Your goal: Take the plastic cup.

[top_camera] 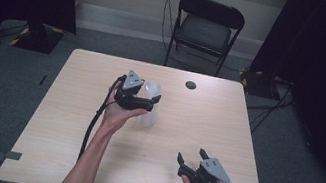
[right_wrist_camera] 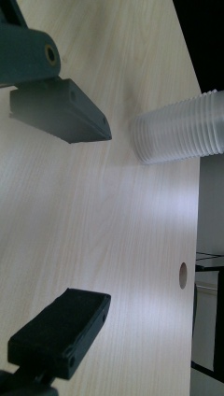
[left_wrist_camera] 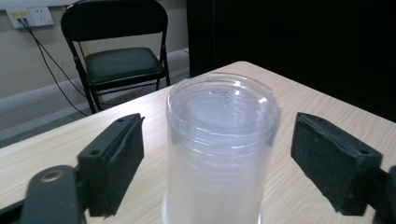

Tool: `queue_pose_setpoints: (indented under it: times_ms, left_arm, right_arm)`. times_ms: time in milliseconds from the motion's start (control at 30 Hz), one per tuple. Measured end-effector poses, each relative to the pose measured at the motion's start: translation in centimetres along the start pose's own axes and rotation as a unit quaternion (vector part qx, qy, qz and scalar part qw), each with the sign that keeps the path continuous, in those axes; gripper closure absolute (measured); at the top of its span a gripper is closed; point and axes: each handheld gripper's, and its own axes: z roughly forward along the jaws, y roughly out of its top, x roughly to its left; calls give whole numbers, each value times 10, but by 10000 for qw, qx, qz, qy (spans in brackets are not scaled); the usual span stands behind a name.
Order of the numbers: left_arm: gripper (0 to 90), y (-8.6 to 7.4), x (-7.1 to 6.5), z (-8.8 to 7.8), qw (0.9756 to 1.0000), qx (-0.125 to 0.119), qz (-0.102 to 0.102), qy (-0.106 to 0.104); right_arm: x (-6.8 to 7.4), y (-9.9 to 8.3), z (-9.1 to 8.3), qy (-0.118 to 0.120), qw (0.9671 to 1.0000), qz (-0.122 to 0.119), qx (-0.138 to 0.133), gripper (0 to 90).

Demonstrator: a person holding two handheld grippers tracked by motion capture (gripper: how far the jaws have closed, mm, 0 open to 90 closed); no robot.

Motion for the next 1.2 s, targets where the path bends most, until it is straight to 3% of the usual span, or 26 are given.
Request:
queue_pose_setpoints:
  times_ms: [67, 167, 267, 367, 600, 833, 900, 1200]
  left_arm:
    - [192, -3, 1, 6, 10000, 67, -44, -12]
    - [218, -7, 1, 12, 9998, 180, 103, 51]
    - [218, -8, 2, 16, 9998, 192, 64, 21]
    - [210, -11, 3, 21, 9993, 324, 161, 50]
    - [228, -17, 2, 30, 9988, 482, 78, -39]
    - [266, -20, 4, 33, 9989, 461, 37, -103]
    - [312, -22, 5, 33, 9987, 480, 26, -157]
    - [323, -21, 4, 31, 9989, 462, -35, -113]
  right_arm:
    - [0, 0, 0, -6, 10000, 23, -8, 172]
    - [0, 0, 0, -13, 10000, -2, -12, 172]
    - [0, 0, 0, -28, 10000, 33, 1, 172]
    - [0, 0, 0, -18, 10000, 22, 5, 172]
    - [0, 0, 0, -17, 10000, 32, 4, 172]
    - [-1, 0, 0, -15, 10000, 54, -9, 172]
    - [-2, 0, -1, -16, 9999, 108, -33, 174]
    - [-2, 0, 0, -16, 9999, 108, -24, 175]
